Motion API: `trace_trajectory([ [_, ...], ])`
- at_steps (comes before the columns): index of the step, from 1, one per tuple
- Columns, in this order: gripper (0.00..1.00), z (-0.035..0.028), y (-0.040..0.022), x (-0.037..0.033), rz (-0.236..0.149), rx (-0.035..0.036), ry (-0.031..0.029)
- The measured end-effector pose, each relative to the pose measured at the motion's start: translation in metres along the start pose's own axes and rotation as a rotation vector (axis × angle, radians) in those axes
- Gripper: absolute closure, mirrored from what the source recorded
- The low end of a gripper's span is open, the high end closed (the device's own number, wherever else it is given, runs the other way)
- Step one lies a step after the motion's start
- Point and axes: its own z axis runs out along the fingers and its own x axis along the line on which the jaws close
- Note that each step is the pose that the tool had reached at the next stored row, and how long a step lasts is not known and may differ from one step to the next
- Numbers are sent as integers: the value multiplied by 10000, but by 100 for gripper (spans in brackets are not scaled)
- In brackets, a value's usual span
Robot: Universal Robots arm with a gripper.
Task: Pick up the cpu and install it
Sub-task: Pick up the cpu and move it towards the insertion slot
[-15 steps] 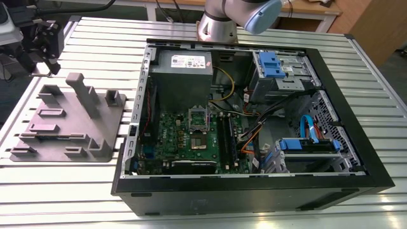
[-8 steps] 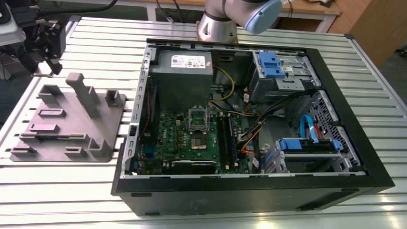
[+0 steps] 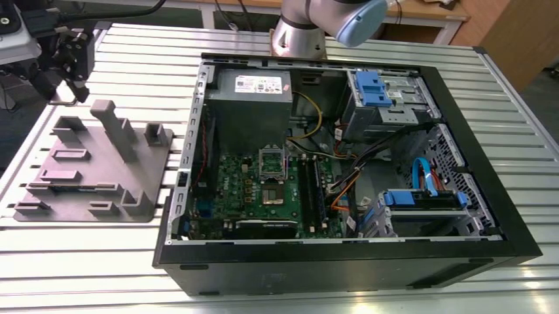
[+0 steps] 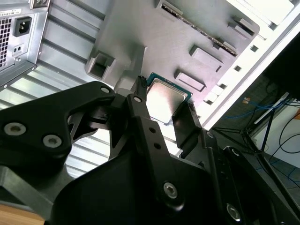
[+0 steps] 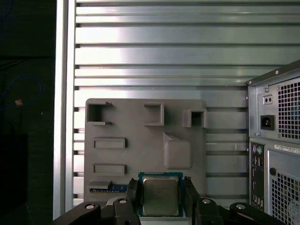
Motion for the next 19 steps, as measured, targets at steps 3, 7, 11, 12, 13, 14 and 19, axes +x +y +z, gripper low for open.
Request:
trace_trajectory([
  [3, 53, -1, 1, -31, 0, 1, 1],
  [7, 53, -1, 1, -69, 0, 1, 1],
  [11, 53, -2, 2, -100, -1, 1, 0],
  [12, 53, -1, 2, -100, 0, 0, 0],
  [13, 53, -1, 2, -100, 1, 0, 1],
  [14, 53, -1, 2, -101, 1, 0, 0],
  [19, 53, -9, 2, -101, 0, 2, 2],
])
